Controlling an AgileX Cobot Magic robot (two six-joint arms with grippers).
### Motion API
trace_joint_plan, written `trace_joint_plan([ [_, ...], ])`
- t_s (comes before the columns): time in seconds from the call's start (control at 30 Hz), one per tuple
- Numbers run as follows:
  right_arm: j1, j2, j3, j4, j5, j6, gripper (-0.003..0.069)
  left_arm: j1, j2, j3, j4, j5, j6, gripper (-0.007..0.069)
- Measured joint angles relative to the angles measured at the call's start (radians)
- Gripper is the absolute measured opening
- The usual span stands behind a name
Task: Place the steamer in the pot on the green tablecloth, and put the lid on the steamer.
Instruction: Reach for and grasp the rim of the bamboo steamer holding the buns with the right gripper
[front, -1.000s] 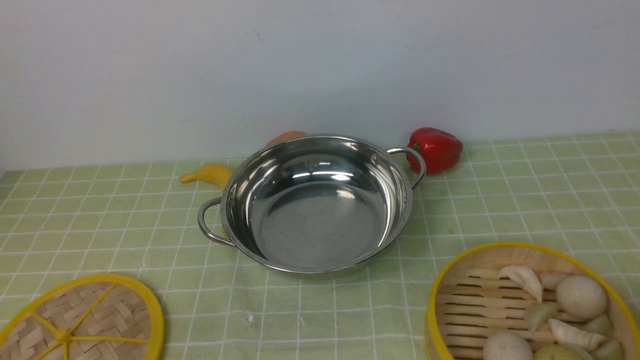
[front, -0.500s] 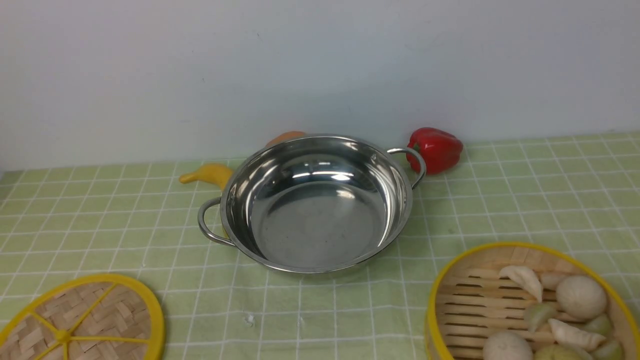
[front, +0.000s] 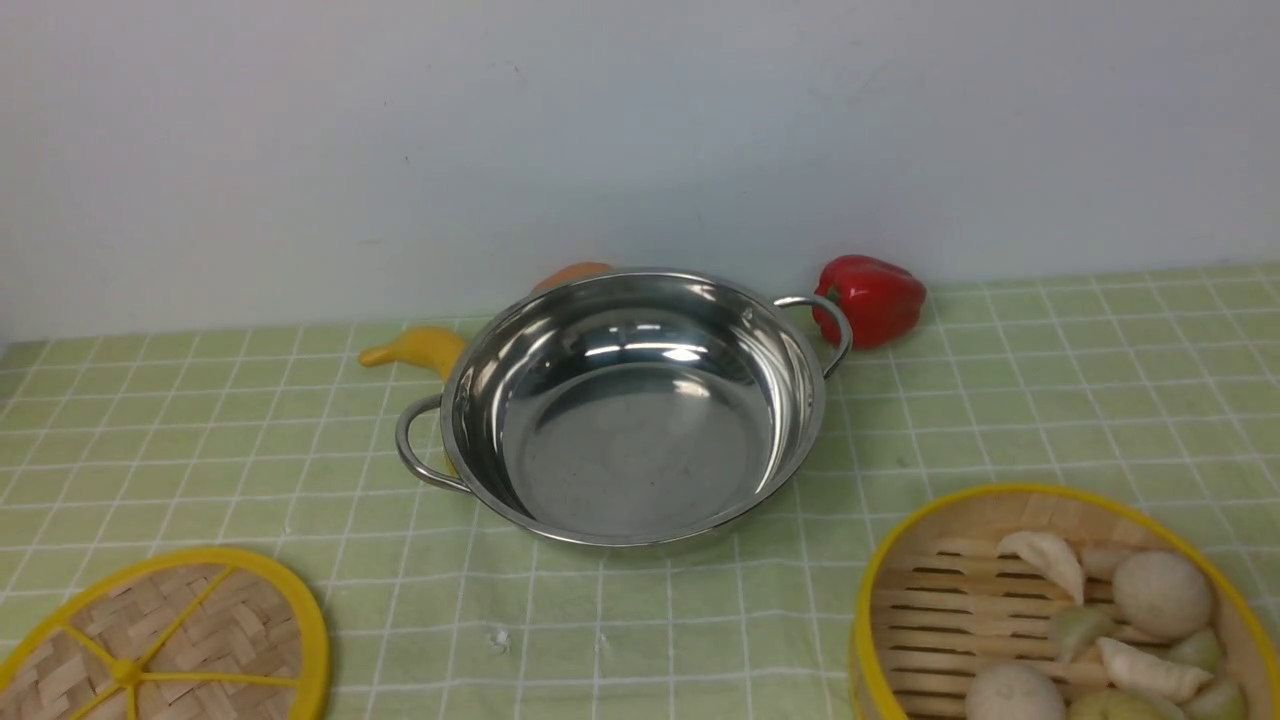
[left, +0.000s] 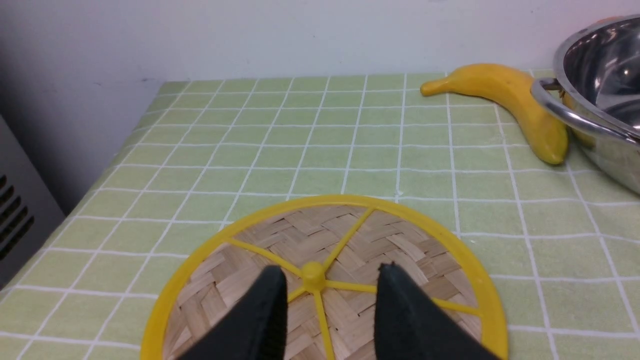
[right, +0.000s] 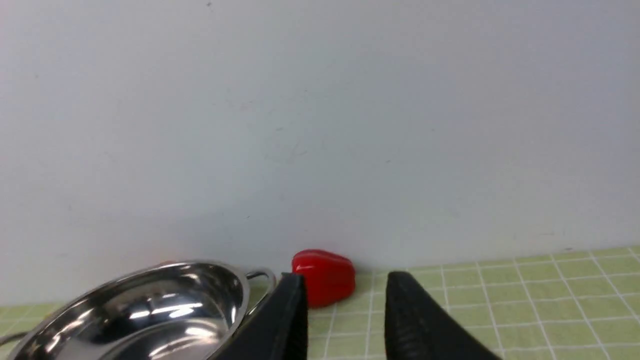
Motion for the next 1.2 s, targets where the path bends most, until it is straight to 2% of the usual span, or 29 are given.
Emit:
trace_joint_plan([
  [0.03,0.0,0.004,0.0,0.0,0.013,0.0,0.024,0.0,0.0,0.0,0.0,0.0,0.0,0.0243],
  [0.07,0.0,0.035,-0.082,0.0,0.109,0.01,0.024,0.0,0.0,0.0,0.0,0.0,0.0,0.0243],
  [0.13,0.0,0.07,-0.144,0.009,0.191,0.014,0.024,0.0,0.0,0.0,0.0,0.0,0.0,0.0243],
  [0.37,0.0,0.136,-0.209,0.144,0.218,0.006,0.024,0.0,0.0,0.0,0.0,0.0,0.0,0.0243],
  [0.43,0.0,0.173,-0.21,0.188,0.249,-0.04,0.024,0.0,0.0,0.0,0.0,0.0,0.0,0.0243],
  [0.57,0.0,0.265,-0.211,0.234,0.345,-0.18,0.024,0.0,0.0,0.0,0.0,0.0,0.0,0.0243],
  [0.63,0.0,0.387,-0.211,0.271,0.431,-0.375,0.024,0.0,0.0,0.0,0.0,0.0,0.0,0.0243],
  [0.7,0.0,0.492,-0.211,0.32,0.469,-0.52,0.024,0.0,0.0,0.0,0.0,0.0,0.0,0.0243],
  [0.73,0.0,0.503,-0.211,0.326,0.472,-0.533,0.024,0.0,0.0,0.0,0.0,0.0,0.0,0.0243],
  [0.83,0.012,0.698,-0.215,0.463,0.505,-0.74,0.024,0.0,0.0,0.0,0.0,0.0,0.0,0.0243],
  [0.9,0.052,0.801,-0.233,0.504,0.507,-0.808,0.024,0.0,0.0,0.0,0.0,0.001,0.0,0.0243],
  [0.93,0.057,0.801,-0.239,0.507,0.507,-0.813,0.024,0.0,0.0,0.0,0.0,0.001,0.0,0.0243],
  [1.03,0.173,0.964,-0.317,0.473,0.486,-0.829,0.024,0.0,0.0,0.0,0.0,0.001,0.0,0.0243],
  [1.13,0.28,1.101,-0.413,0.37,0.466,-0.735,0.024,0.0,0.0,0.0,0.0,0.001,0.0,0.0243],
  [1.17,0.28,1.101,-0.413,0.37,0.466,-0.726,0.024,0.0,0.0,0.0,0.0,0.001,0.0,0.0243],
  [1.2,0.347,1.187,-0.477,0.279,0.465,-0.634,0.024,0.0,0.0,0.0,0.0,0.001,0.0,0.0243],
])
